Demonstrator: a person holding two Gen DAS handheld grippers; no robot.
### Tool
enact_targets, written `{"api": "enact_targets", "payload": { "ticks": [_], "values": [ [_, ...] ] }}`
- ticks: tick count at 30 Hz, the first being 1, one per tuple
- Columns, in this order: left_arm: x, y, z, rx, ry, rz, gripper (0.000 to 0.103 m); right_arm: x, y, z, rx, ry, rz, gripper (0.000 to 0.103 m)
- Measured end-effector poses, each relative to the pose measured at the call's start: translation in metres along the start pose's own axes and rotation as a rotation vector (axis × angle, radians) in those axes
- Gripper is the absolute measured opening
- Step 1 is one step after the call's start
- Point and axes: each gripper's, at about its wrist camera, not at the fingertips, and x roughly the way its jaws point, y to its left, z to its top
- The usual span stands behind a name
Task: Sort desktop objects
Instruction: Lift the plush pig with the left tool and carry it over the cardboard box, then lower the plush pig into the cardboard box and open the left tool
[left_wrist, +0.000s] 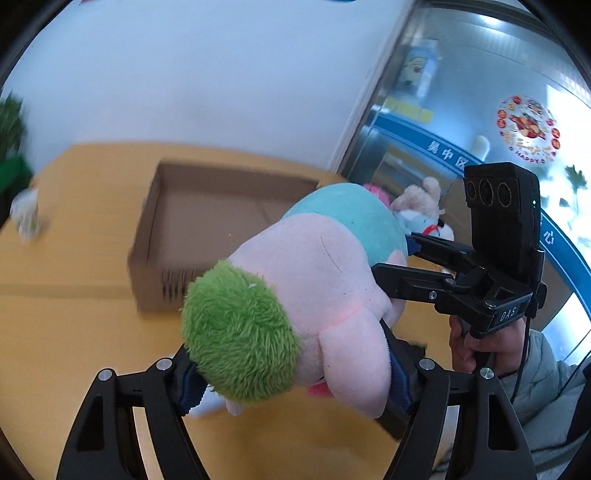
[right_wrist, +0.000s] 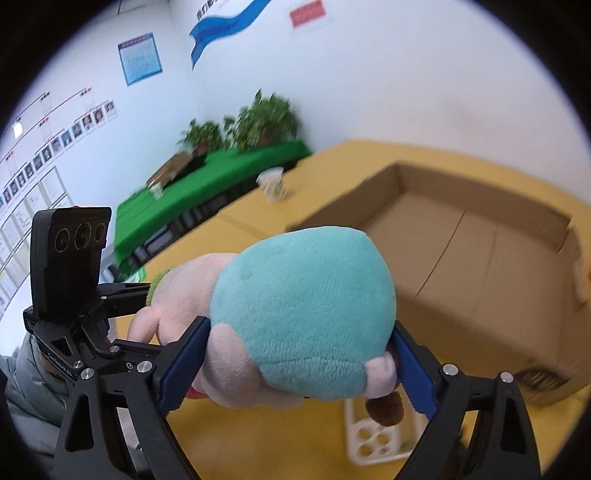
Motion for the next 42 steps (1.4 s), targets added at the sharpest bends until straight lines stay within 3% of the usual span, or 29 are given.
{"api": "enact_targets", "payload": {
  "ticks": [9, 16, 21, 25, 32, 33, 34, 35, 37, 38, 39, 42],
  "values": [
    [0.019, -0.005, 0.137, 0.162, -0.194, -0.058, 0.076, -0.044, -0.04, 0.101, -0.059, -0.221, -0.17, 0.093],
    [0.016, 0.011, 0.226, 0.238, -0.298, -0.045, 0.076, -0.051, -0.061, 0.174, -0.104, -0.319, -0.215, 0.093],
    [0.024, 0.036, 0.267, 0.219, -0.313, -0.058, 0.076, -0.044, -0.073, 0.209, -0.112, -0.36, -0.221, 0.093],
    [0.051, 0.06, 0.294, 0.182, -0.279, -0.03, 0.076, -0.017, -0.099, 0.228, -0.049, -0.366, -0.198, 0.092],
    [0.138, 0.13, 0.304, 0.063, -0.127, 0.038, 0.075, 0.075, -0.168, 0.21, 0.153, -0.251, -0.135, 0.085],
    [0.156, 0.141, 0.303, 0.039, -0.091, 0.042, 0.07, 0.094, -0.177, 0.201, 0.177, -0.215, -0.118, 0.075],
    [0.17, 0.144, 0.299, 0.027, -0.068, 0.045, 0.065, 0.116, -0.185, 0.192, 0.197, -0.168, -0.056, 0.055],
    [0.184, 0.15, 0.296, 0.019, -0.05, 0.06, 0.047, 0.13, -0.188, 0.184, 0.207, -0.126, -0.038, 0.053],
    [0.219, 0.168, 0.288, -0.015, 0.034, 0.059, 0.04, 0.17, -0.188, 0.163, 0.194, -0.009, -0.065, 0.052],
    [0.238, 0.179, 0.281, -0.053, 0.095, 0.036, 0.029, 0.191, -0.191, 0.152, 0.202, 0.053, -0.05, 0.052],
    [0.246, 0.19, 0.275, -0.083, 0.106, 0.02, 0.031, 0.209, -0.199, 0.136, 0.244, 0.098, -0.036, 0.052],
    [0.237, 0.206, 0.274, -0.138, 0.015, -0.004, 0.033, 0.22, -0.221, 0.107, 0.345, 0.125, -0.011, 0.054]
  ]
}}
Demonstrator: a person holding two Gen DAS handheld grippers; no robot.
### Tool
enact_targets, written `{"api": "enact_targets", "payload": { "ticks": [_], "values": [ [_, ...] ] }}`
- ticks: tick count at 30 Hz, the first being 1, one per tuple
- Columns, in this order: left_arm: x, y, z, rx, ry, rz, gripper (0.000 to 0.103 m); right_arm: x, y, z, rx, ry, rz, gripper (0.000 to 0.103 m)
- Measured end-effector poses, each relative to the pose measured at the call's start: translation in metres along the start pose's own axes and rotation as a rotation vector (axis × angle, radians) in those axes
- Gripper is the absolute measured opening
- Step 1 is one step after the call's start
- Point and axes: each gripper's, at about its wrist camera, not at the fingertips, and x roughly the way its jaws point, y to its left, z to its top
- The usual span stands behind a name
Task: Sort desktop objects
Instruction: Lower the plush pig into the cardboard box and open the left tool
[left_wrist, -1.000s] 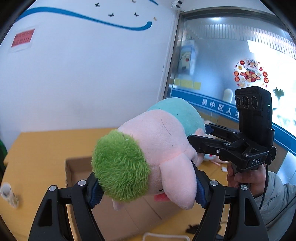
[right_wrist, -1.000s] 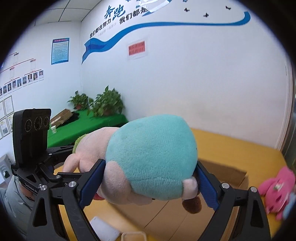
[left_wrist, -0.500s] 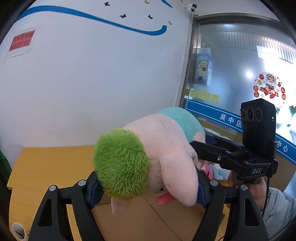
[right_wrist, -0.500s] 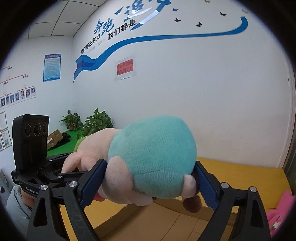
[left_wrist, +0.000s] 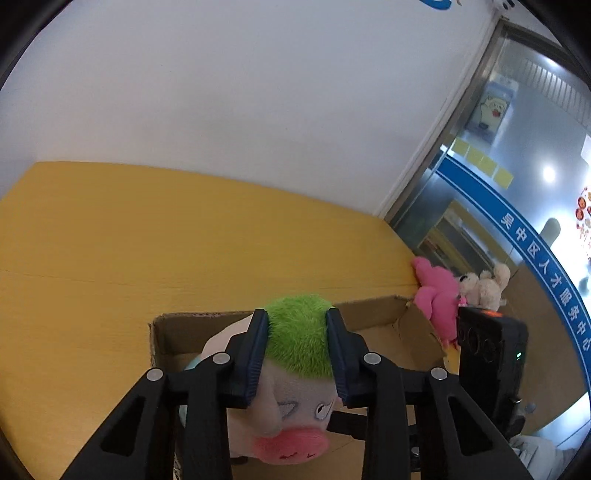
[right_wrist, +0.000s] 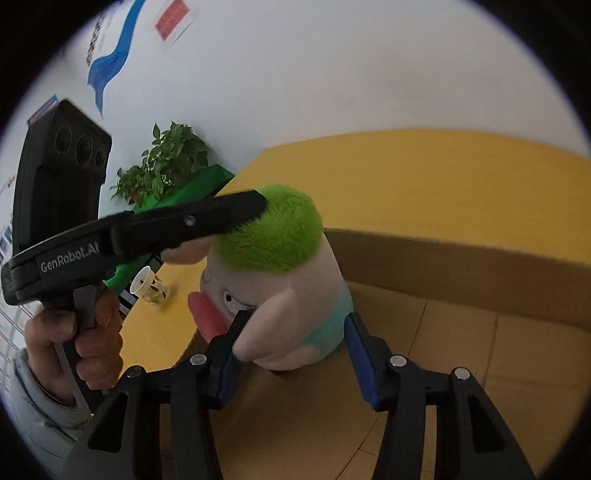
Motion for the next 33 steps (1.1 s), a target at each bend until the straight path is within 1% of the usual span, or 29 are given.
{"api": "enact_targets", "payload": {
  "ticks": [2, 3, 5, 6, 7, 8, 9, 11, 13, 15, 17, 19, 23, 24, 26, 28, 33],
  "values": [
    [-0.007, 0.005, 0.002, 0.009, -0.008, 0.04, 0.035, 0.0, -0.004, -0.001, -0.022, 0.012, -0.075, 0.056],
    [-0.008, 0.006, 0.001, 0.016, -0.006, 0.047, 0.036, -0.001, -0.008, -0.002, -0.023, 0.018, -0.072, 0.057],
    [-0.008, 0.002, -0.002, 0.02, 0.005, 0.026, 0.04, -0.005, -0.012, -0.003, 0.004, 0.004, -0.028, 0.068],
    [-0.008, -0.001, -0.006, 0.027, 0.01, 0.015, 0.042, -0.007, -0.01, -0.004, 0.004, -0.011, -0.002, 0.077],
    [-0.006, -0.003, -0.009, 0.041, 0.017, 0.005, 0.043, -0.009, -0.005, -0.005, -0.016, -0.028, 0.018, 0.081],
    [-0.003, -0.007, -0.011, 0.052, 0.03, -0.003, 0.048, -0.007, 0.001, 0.003, -0.038, -0.035, 0.028, 0.081],
    [0.003, -0.012, -0.012, 0.054, 0.044, -0.013, 0.05, -0.007, 0.008, 0.001, -0.073, -0.039, 0.033, 0.081],
    [0.014, -0.03, -0.016, 0.086, 0.073, -0.036, 0.051, -0.006, 0.019, -0.003, -0.118, -0.031, 0.022, 0.081],
    [0.018, -0.045, -0.018, 0.137, 0.083, -0.046, 0.051, -0.01, 0.016, -0.008, -0.128, -0.026, -0.003, 0.081],
    [0.019, -0.047, -0.015, 0.101, 0.064, -0.084, 0.051, -0.017, 0.003, -0.019, -0.106, -0.013, -0.037, 0.081],
    [0.019, -0.041, -0.012, 0.047, 0.046, -0.097, 0.052, -0.023, -0.011, -0.025, -0.073, -0.001, -0.06, 0.081],
    [0.019, -0.037, -0.014, 0.034, 0.048, -0.083, 0.053, -0.026, -0.024, -0.028, -0.059, 0.016, -0.088, 0.081],
    [0.021, -0.03, -0.029, 0.04, 0.096, -0.036, 0.053, -0.025, -0.034, -0.029, -0.075, 0.03, -0.106, 0.081],
    [0.022, -0.027, -0.034, 0.038, 0.112, -0.021, 0.053, -0.022, -0.036, -0.029, -0.077, 0.032, -0.099, 0.081],
    [0.023, -0.019, -0.044, 0.026, 0.146, -0.018, 0.053, -0.015, -0.047, -0.03, -0.062, 0.05, -0.073, 0.081],
    [0.026, -0.015, -0.053, 0.018, 0.181, -0.018, 0.053, 0.0, -0.051, -0.036, -0.058, 0.106, -0.034, 0.081],
    [0.031, -0.011, -0.072, 0.008, 0.227, -0.017, 0.053, 0.031, -0.036, -0.03, -0.112, 0.163, -0.031, 0.081]
  ]
}}
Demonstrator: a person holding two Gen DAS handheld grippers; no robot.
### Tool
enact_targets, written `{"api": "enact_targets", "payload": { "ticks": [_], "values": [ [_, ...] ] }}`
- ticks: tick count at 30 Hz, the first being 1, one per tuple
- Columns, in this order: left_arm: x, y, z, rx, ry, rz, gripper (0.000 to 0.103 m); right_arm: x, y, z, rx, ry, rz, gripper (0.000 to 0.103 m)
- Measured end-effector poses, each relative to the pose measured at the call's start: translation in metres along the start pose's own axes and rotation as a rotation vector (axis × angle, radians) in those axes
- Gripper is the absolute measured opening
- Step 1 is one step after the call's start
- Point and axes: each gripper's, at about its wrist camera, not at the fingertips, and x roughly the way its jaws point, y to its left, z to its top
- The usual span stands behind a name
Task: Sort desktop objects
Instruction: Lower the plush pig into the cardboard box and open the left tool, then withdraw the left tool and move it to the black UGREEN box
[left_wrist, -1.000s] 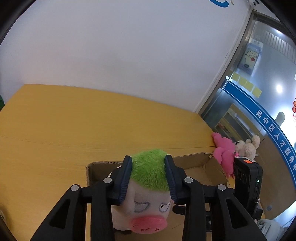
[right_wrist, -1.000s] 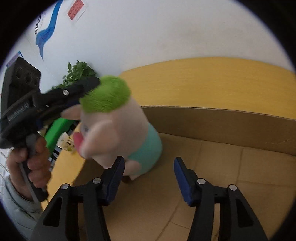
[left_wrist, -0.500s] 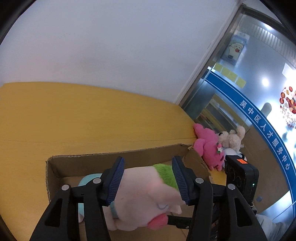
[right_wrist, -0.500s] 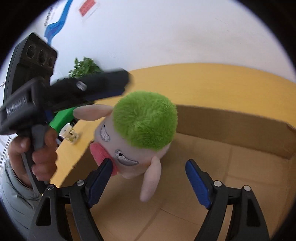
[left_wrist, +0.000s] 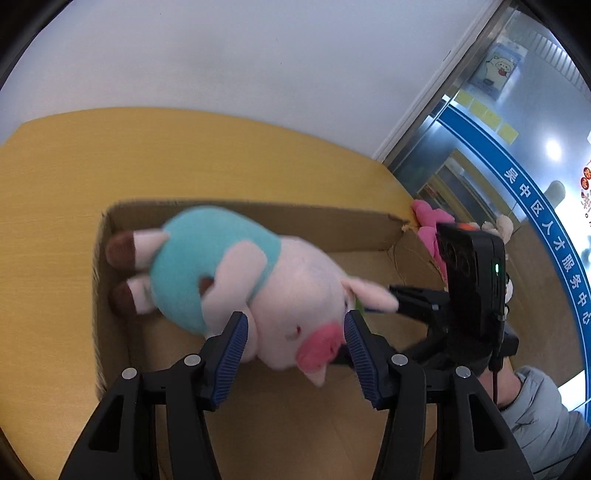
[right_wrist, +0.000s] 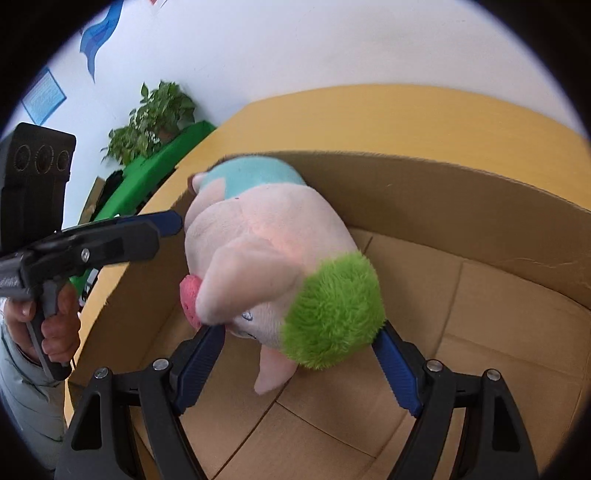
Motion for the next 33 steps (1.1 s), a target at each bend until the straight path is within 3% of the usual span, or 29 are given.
{"api": "enact_targets", "payload": {
  "ticks": [5, 12, 18, 24, 29, 33],
  "values": [
    [0.004, -0.003, -0.02, 0.029, 0.055, 0.003, 0.053, -0.003, -0.007, 0.014, 0.075, -0.049, -0.058, 0.081],
    [0.0, -0.011, -0.026, 0.045, 0.063, -0.008, 0.053, -0.002, -0.037, 0.032, 0.242, -0.099, -0.192, 0.081],
    [0.002, -0.015, -0.027, 0.064, 0.082, -0.064, 0.053, 0.02, -0.042, 0.057, 0.196, 0.039, -0.148, 0.081],
    [0.014, -0.025, -0.028, 0.083, 0.137, -0.086, 0.053, 0.038, -0.009, 0.066, 0.115, -0.028, 0.038, 0.081],
    [0.01, -0.028, -0.032, 0.098, 0.12, -0.075, 0.053, 0.042, 0.003, 0.076, 0.126, -0.014, -0.016, 0.081],
    [-0.016, -0.038, -0.03, 0.12, 0.055, -0.03, 0.053, -0.001, -0.002, 0.075, 0.171, -0.059, -0.064, 0.081]
  ]
}}
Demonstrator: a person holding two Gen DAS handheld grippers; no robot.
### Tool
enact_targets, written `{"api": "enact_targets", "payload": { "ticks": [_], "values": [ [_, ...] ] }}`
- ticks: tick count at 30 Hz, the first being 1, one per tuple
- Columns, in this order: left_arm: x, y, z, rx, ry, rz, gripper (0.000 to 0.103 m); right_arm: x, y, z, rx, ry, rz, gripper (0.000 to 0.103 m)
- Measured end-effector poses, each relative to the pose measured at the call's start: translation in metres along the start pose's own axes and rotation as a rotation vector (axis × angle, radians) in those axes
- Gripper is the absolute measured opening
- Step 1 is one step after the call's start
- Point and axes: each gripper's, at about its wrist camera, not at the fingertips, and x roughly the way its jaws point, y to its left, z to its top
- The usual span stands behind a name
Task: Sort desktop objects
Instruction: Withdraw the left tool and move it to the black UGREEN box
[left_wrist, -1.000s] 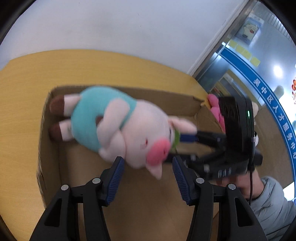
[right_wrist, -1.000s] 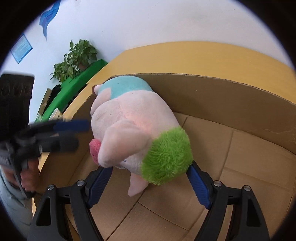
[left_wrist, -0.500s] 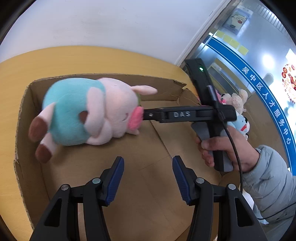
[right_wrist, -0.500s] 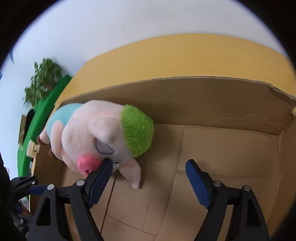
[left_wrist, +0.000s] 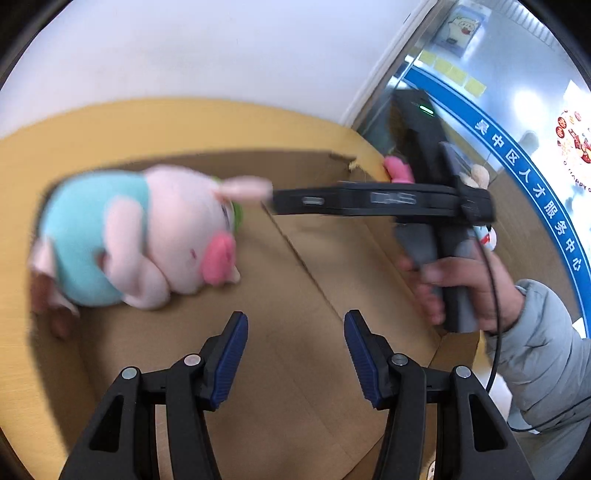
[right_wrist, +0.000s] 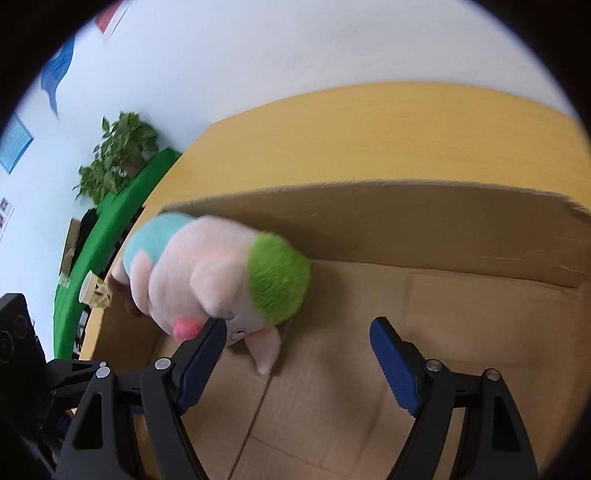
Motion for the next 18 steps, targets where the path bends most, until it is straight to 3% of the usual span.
{"api": "enact_targets", "payload": {
  "ticks": [5, 7, 11, 12, 14, 18],
  "values": [
    [-0.063, -0.033, -0.008, 0.072, -0.122, 0.192, 0.063, -0.095, 0.002, -0.027, -0.05, -0.056, 0.029, 0.083],
    [-0.098, -0.051, -0.019, 0.113, -0.2, 0.255, 0.068, -0.141, 0.01, -0.045, -0.104, -0.089, 0.002, 0.084],
    [-0.16, -0.097, -0.055, 0.164, -0.368, 0.398, 0.097, -0.238, 0.007, -0.095, -0.165, -0.18, -0.077, 0.086],
    [-0.167, -0.108, -0.06, 0.164, -0.394, 0.414, 0.102, -0.258, 0.01, -0.11, -0.173, -0.196, -0.092, 0.087],
    [-0.184, -0.125, -0.085, 0.154, -0.438, 0.423, 0.103, -0.285, 0.013, -0.136, -0.197, -0.212, -0.119, 0.091],
    [-0.186, -0.147, -0.119, 0.107, -0.436, 0.412, 0.103, -0.299, 0.03, -0.204, -0.279, -0.191, -0.161, 0.098]
  ]
}}
